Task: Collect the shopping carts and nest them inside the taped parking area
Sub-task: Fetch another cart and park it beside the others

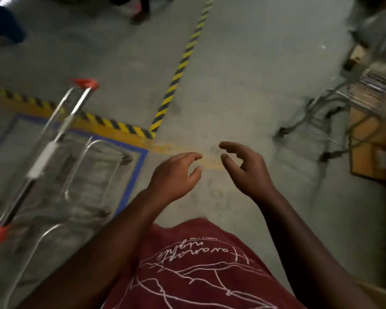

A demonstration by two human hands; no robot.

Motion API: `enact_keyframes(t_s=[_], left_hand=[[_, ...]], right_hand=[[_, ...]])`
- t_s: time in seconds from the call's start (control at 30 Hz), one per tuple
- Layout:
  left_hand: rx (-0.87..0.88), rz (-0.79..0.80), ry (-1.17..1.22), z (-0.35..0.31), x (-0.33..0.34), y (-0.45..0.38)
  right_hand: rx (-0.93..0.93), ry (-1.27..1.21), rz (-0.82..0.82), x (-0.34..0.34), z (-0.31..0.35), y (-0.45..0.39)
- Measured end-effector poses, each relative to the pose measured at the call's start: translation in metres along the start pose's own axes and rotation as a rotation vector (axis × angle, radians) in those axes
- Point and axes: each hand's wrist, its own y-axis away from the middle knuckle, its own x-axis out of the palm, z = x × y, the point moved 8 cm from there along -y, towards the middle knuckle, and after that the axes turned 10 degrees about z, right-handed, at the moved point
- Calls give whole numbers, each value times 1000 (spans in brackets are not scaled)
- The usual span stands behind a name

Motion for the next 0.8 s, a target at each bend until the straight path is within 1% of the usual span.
enact_keyframes(t_s=[0.17, 0.23, 0.37, 0.5, 0.6, 0.7, 0.8], left_hand=[[164, 149, -53, -92, 40, -108], [216, 173, -69, -119, 46, -139], [363, 291, -73, -190, 75, -228], [440, 349, -62, -247, 94, -323], [496, 386, -51, -289, 101, -388], [556, 421, -68, -336, 106, -443], [621, 427, -63, -388, 106, -487]], right_hand=[[219, -32, -200, -109, -78, 8], [259, -19, -240, -136, -96, 5], [344, -13, -392, -211, -140, -9], [432, -6, -460, -273, -180, -38], [486, -21, -478, -317, -203, -68], [540, 14, -513, -364, -216, -90], [551, 4, -585, -414, -228, -103]])
